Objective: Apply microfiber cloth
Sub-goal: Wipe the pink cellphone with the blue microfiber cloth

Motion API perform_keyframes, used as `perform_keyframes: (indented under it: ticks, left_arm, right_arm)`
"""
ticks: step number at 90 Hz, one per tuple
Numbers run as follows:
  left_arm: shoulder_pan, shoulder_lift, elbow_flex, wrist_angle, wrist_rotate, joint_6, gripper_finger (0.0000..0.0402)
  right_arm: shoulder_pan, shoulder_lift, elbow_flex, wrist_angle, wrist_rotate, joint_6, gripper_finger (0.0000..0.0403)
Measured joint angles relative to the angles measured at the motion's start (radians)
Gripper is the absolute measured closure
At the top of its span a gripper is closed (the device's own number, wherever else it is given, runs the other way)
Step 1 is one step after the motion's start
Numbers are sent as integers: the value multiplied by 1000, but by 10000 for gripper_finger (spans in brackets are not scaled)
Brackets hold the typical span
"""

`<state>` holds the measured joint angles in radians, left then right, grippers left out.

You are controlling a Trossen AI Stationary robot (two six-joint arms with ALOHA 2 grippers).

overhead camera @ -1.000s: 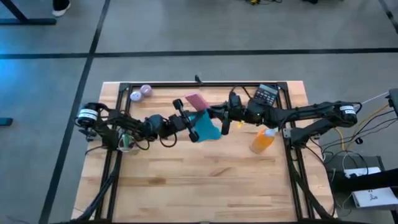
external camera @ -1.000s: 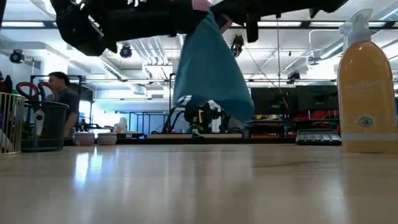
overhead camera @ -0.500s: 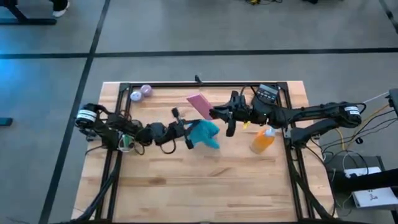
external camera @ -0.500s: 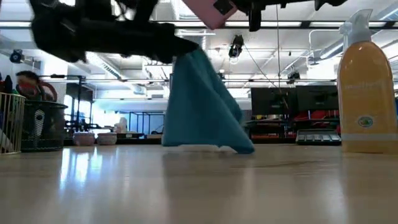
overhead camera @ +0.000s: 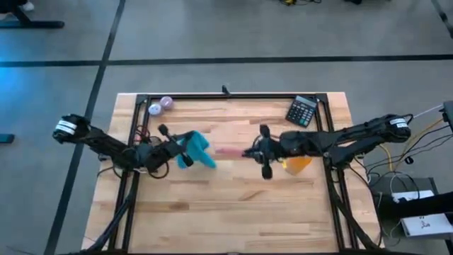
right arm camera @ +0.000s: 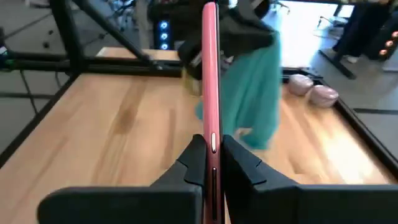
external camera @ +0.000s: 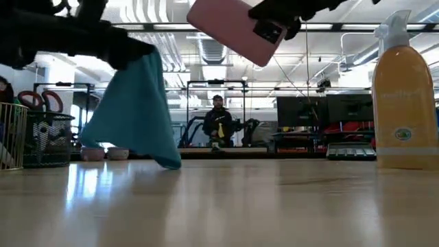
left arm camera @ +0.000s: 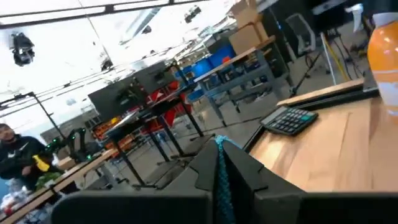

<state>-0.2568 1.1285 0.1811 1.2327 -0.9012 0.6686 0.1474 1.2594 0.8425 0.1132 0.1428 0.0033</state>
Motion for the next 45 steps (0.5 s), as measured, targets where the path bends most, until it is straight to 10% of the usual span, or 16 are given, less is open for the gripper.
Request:
perform_keyframes:
  ticks: [45]
  left_arm:
    - [-29, -62, 36, -75, 268, -147, 401]
  right_arm:
    - [182, 243, 0, -32, 243, 103, 394]
